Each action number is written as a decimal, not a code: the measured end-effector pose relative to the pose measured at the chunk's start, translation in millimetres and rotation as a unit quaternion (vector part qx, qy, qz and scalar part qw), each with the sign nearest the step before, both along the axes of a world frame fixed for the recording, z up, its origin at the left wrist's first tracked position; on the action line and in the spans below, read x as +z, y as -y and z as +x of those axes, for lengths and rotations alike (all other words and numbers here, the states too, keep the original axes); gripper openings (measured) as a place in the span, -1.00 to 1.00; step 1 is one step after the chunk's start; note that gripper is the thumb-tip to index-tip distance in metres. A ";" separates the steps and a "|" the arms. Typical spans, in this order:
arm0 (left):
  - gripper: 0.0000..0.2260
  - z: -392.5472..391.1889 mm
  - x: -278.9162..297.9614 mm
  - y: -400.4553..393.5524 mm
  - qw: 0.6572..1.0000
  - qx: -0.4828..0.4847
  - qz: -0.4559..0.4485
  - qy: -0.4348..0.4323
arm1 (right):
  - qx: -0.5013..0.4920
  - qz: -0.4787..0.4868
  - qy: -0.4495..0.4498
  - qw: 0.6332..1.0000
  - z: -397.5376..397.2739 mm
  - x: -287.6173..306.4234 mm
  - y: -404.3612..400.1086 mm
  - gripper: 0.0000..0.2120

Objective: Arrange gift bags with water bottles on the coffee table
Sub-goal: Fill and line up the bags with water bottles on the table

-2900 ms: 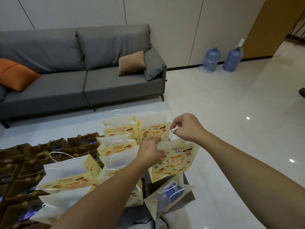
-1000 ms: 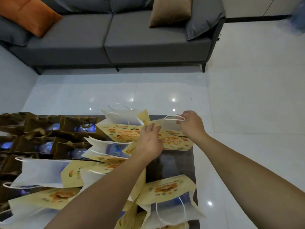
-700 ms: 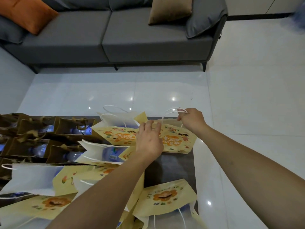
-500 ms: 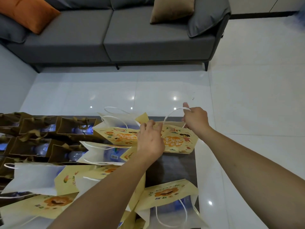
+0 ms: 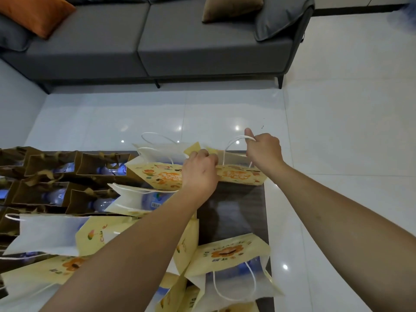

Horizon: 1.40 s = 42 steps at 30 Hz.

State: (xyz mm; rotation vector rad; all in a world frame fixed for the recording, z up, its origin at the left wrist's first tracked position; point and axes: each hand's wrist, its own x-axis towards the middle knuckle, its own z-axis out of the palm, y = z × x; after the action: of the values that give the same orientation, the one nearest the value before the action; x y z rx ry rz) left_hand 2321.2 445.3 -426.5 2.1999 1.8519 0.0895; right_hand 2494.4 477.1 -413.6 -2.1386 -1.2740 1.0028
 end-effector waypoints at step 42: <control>-0.74 33.9 101.9 132.0 0.896 -0.178 -0.381 0.140 | -0.096 -0.107 0.152 0.978 18.2 7.9 234.2 -0.71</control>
State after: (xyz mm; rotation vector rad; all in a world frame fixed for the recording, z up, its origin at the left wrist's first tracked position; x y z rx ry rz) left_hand 2355.1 313.3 -324.6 1.7843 1.0398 -0.3221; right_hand 2512.6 243.0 -405.7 -2.6045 -1.1008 0.7826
